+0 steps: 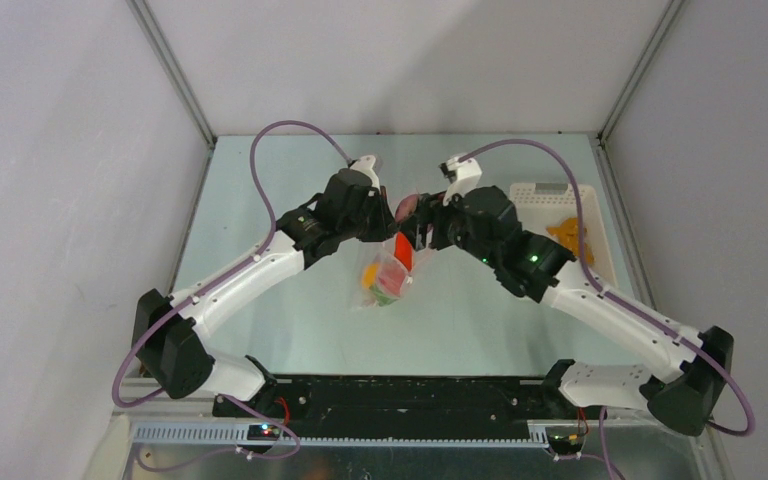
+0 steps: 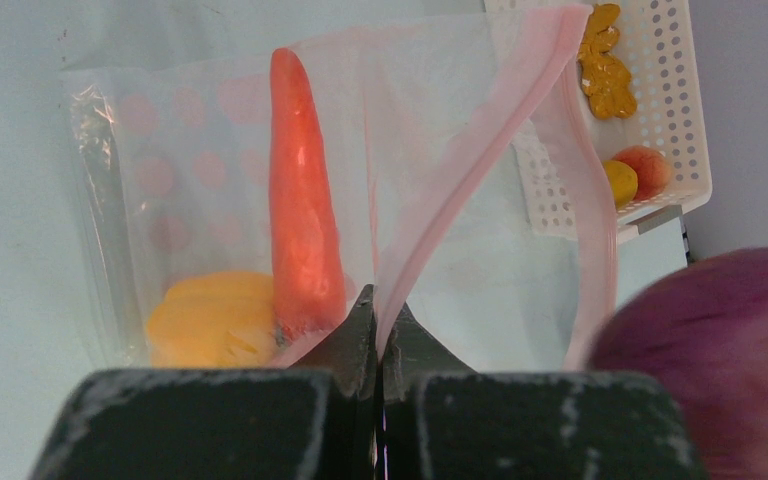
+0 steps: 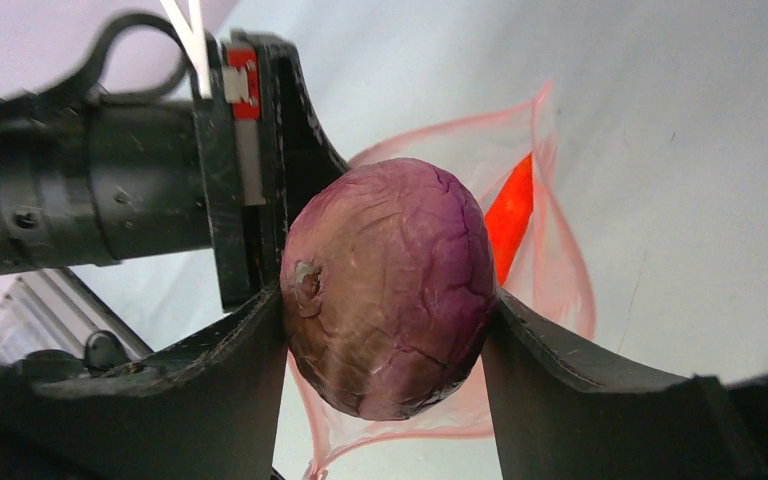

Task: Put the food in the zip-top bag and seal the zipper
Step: Place the fake vegetable in the zipper food storage bag, then pick up the fake vegetable from the bin.

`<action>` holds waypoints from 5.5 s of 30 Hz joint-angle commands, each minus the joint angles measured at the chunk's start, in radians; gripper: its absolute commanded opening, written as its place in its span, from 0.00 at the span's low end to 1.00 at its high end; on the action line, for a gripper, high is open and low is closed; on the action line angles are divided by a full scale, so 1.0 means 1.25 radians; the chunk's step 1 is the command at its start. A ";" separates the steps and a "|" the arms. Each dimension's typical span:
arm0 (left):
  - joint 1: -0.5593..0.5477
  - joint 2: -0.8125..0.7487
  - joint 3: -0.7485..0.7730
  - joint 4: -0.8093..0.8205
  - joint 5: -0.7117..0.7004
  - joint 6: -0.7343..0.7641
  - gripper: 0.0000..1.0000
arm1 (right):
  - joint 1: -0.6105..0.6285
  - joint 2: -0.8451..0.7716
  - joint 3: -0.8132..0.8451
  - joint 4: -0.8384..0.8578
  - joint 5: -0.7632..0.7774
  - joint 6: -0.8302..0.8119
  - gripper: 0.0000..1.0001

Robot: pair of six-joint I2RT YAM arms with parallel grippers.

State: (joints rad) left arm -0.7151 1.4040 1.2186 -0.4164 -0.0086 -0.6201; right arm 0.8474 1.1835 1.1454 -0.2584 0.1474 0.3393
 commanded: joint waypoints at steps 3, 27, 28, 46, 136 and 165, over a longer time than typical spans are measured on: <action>0.000 -0.048 0.024 0.018 -0.017 0.008 0.00 | 0.040 0.033 0.002 -0.007 0.141 0.001 0.57; -0.004 -0.047 0.047 0.003 -0.011 0.008 0.00 | 0.051 -0.026 0.001 -0.069 0.174 0.004 0.99; -0.004 -0.048 0.047 0.004 -0.014 0.009 0.00 | 0.051 -0.036 0.001 -0.074 0.190 0.003 0.99; -0.005 -0.076 0.046 -0.010 -0.034 0.040 0.00 | -0.301 -0.133 -0.041 -0.282 0.247 0.149 0.99; -0.010 -0.004 0.069 -0.034 0.019 0.072 0.00 | -0.841 0.423 0.032 -0.081 0.130 0.260 0.99; -0.011 0.029 0.068 -0.010 0.032 0.076 0.00 | -0.912 0.482 0.064 -0.028 -0.334 -0.620 1.00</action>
State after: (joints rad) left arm -0.7242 1.4265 1.2591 -0.4713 0.0090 -0.5404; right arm -0.2909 1.8027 1.1896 -0.2848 -0.2569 -0.3019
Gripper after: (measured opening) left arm 0.005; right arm 0.993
